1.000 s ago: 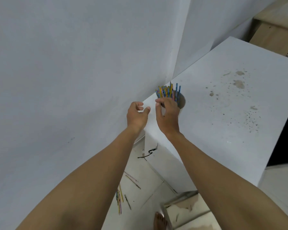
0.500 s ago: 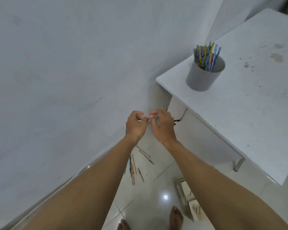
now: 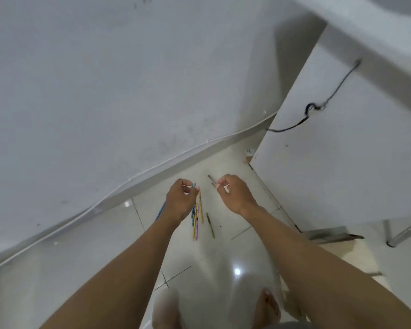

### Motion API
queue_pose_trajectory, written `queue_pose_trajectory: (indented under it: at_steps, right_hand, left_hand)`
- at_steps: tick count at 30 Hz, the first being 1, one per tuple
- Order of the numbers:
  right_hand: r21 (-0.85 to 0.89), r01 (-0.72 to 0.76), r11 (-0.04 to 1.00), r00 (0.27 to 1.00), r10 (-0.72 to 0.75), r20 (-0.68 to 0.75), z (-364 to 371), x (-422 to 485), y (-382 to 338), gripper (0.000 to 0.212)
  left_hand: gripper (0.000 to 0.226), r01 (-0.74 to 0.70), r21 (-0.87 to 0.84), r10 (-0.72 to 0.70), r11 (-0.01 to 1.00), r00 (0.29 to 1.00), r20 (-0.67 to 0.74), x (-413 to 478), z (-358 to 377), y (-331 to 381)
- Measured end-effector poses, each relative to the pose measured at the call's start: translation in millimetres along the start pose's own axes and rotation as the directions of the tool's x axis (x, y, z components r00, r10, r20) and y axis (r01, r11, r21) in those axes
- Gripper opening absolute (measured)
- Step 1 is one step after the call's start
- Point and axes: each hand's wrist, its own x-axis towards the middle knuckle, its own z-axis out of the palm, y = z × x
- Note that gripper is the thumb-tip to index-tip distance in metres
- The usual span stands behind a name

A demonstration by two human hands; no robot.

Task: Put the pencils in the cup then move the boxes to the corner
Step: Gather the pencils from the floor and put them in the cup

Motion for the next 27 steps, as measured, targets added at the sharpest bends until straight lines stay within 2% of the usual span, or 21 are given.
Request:
queue_pose_trajectory:
  at_steps: [7, 10, 15, 20, 23, 27]
  right_hand:
    - [0.016, 0.043, 0.999, 0.998, -0.043, 0.035, 130.3, 48.6, 87.5, 0.015]
    - [-0.004, 0.014, 1.000, 1.000, -0.014, 0.022, 167.6, 68.5, 123.4, 0.019]
    - [-0.119, -0.074, 0.990, 0.997, 0.073, -0.013, 198.7, 95.3, 184.7, 0.030]
    - [-0.205, -0.169, 0.964, 0.982, 0.147, -0.115, 209.0, 110.5, 226.6, 0.040]
    - [-0.225, -0.157, 0.962, 0.983, 0.131, -0.130, 212.7, 122.4, 241.3, 0.043]
    - [-0.246, -0.139, 0.959, 0.985, 0.107, -0.138, 219.2, 141.5, 247.6, 0.047]
  left_hand:
    - [0.014, 0.008, -0.020, -0.008, 1.000, 1.000, -0.008, 55.0, 57.6, -137.3]
    - [0.016, -0.011, -0.030, 0.010, 0.999, 1.000, -0.024, 79.2, 84.8, -181.4]
    - [0.010, 0.001, -0.036, -0.003, 0.999, 0.999, -0.048, 105.9, 121.8, -231.0]
    - [0.012, 0.026, 0.104, -0.025, 0.994, 1.000, -0.013, 114.0, 168.6, -266.3]
    - [0.024, 0.028, 0.195, -0.031, 0.980, 0.999, 0.011, 114.2, 188.6, -273.9]
    - [0.024, 0.040, 0.261, -0.050, 0.964, 0.998, 0.033, 119.0, 201.0, -270.2]
